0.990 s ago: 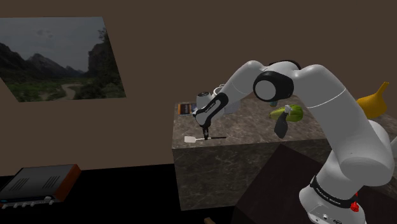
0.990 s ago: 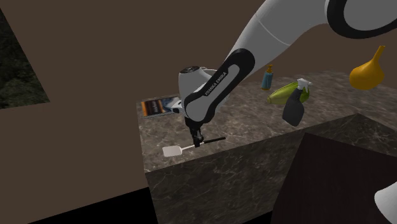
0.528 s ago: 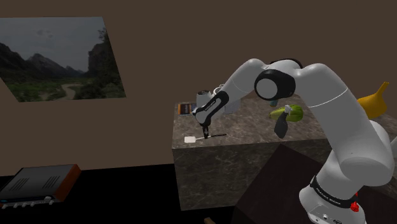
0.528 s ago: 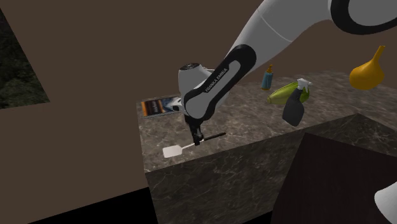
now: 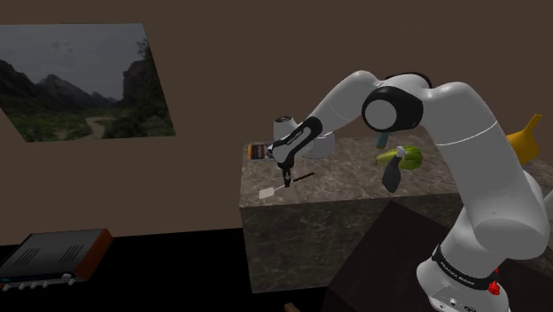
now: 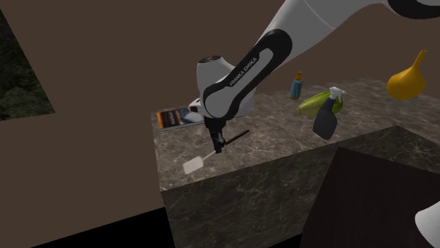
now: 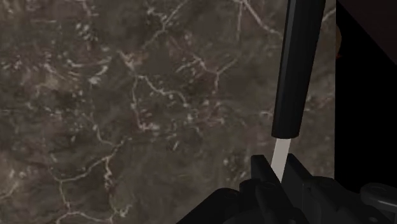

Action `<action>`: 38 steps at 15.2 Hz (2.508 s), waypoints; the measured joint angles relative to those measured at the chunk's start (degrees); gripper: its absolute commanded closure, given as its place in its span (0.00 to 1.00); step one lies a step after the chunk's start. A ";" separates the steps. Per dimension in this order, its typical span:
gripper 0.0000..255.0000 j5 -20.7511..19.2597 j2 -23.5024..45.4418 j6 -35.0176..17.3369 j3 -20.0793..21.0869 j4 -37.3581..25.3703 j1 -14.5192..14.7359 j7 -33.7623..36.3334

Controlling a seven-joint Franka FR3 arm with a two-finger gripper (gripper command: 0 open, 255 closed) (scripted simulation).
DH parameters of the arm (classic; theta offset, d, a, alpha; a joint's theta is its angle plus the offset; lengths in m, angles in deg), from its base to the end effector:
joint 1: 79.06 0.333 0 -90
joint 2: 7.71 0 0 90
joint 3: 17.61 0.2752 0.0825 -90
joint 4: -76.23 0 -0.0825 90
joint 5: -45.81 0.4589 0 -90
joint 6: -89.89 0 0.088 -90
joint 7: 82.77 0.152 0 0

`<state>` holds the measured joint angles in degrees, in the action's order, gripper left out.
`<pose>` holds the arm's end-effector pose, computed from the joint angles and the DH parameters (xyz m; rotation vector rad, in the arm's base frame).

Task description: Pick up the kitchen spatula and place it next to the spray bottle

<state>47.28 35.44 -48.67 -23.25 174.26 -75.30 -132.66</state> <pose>0.6819 -0.0246 0.0180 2.8397 1.2739 -0.0936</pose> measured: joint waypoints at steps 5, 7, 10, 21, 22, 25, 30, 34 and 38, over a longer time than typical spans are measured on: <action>1.00 -0.20 -2.95 2.37 -0.21 0.57 0.13 -0.04; 1.00 -0.27 -3.91 3.23 -0.27 0.68 0.19 -0.03; 1.00 -0.40 -5.68 4.50 -0.39 1.16 0.34 0.04; 1.00 -0.89 -11.31 10.54 -0.78 0.74 0.63 0.06; 1.00 -0.92 -11.80 11.07 -0.81 0.70 0.65 0.05; 1.00 -1.06 -13.29 12.66 -0.89 0.60 0.77 0.12; 1.00 -1.26 -15.35 15.75 -1.02 -0.44 0.88 0.13; 1.00 -1.39 -16.78 17.94 -1.12 -1.20 0.86 0.02; 1.00 -1.50 -17.93 20.63 -1.18 -2.76 0.92 0.01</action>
<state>45.78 17.51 -28.04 -24.43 171.50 -74.38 -132.64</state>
